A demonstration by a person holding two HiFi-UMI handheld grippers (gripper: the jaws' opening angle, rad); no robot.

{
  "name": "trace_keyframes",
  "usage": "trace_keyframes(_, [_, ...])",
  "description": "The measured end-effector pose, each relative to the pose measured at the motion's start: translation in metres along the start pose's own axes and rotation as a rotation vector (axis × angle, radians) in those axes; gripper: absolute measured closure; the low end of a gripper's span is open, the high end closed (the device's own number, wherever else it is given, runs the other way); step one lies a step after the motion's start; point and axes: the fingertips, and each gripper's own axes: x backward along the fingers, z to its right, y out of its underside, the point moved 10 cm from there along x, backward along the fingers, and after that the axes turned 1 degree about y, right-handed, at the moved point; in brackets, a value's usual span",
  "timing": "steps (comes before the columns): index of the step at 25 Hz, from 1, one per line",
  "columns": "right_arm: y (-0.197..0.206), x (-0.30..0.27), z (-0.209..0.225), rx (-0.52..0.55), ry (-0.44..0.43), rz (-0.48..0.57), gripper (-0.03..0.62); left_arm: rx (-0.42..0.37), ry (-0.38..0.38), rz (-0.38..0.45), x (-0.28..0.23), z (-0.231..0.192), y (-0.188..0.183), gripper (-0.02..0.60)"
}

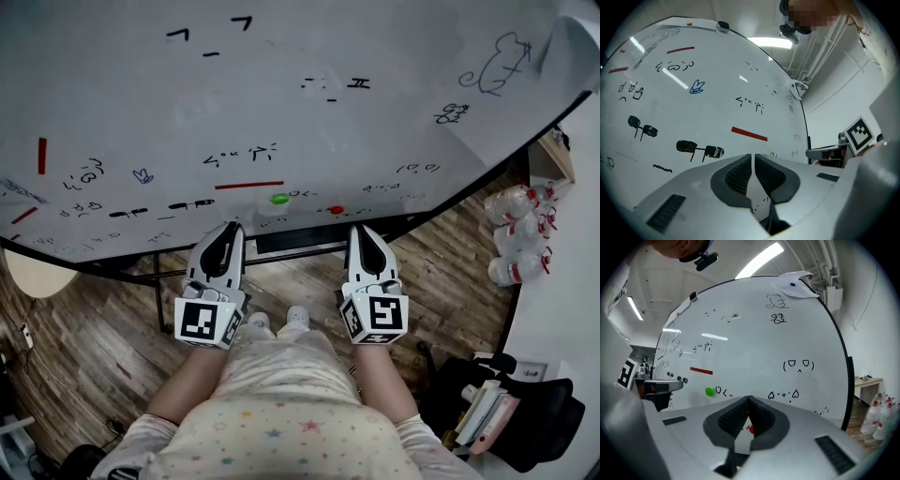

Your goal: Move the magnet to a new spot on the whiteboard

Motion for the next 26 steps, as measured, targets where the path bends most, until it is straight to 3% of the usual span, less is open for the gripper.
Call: trace_keyframes(26, [-0.0079,-0.0089,-0.0082,0.019,-0.034,0.012,0.594,-0.006,0.0,-0.014,-0.0037,-0.0084,0.0011,0.551])
